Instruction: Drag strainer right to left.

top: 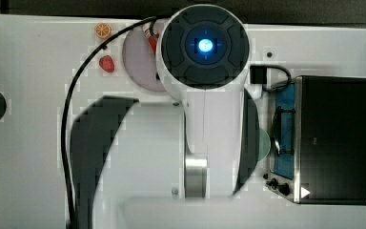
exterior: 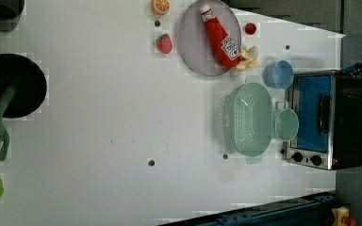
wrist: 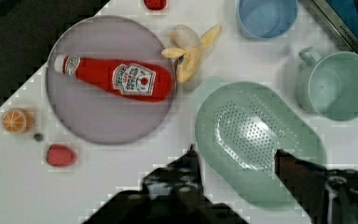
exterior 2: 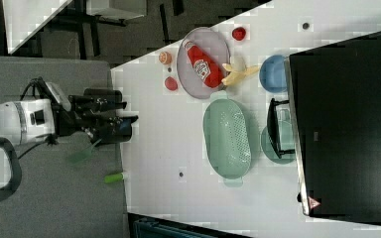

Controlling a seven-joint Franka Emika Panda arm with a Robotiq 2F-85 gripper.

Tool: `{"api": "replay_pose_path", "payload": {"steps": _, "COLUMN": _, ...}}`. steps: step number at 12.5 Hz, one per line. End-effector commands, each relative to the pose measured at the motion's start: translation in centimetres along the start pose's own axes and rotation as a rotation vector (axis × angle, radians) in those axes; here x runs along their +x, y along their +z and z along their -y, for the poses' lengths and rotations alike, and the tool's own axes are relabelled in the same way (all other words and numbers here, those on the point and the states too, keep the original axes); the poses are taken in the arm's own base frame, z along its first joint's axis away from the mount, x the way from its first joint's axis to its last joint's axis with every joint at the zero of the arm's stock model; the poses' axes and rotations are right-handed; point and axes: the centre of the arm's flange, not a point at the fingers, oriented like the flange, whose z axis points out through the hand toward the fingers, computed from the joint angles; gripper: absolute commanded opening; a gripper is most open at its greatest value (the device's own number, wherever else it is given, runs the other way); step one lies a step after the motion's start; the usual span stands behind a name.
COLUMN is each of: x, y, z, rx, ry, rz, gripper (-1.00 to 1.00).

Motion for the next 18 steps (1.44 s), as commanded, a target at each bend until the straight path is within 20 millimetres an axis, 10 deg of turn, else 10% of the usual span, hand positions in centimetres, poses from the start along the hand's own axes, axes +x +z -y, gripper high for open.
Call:
{"api": "replay_pose_path", "payload": {"steps": 1, "x": -11.2, "y": -8.7, "z": -16.4, "rx": 0.001, "ry": 0.195, "rz": 0.006, "gripper": 0.6}}
{"api": "replay_pose_path", "payload": {"steps": 3, "x": -11.2, "y": -8.1, "z": -16.3, "rx": -0.006, "ry": 0.193, "rz": 0.013, "gripper": 0.99}}
{"api": "replay_pose_path", "payload": {"steps": 6, "x": -10.6, "y": -4.1, "z": -15.1, "rx": -0.045, "ry": 0.205, "rz": 0.045, "gripper": 1.0}}
{"api": "replay_pose_path", "payload": {"steps": 18, "x": -7.8, "y": 24.2, "z": -6.8, "rx": -0.08, "ry": 0.588, "rz": 0.029, "gripper": 1.0}}
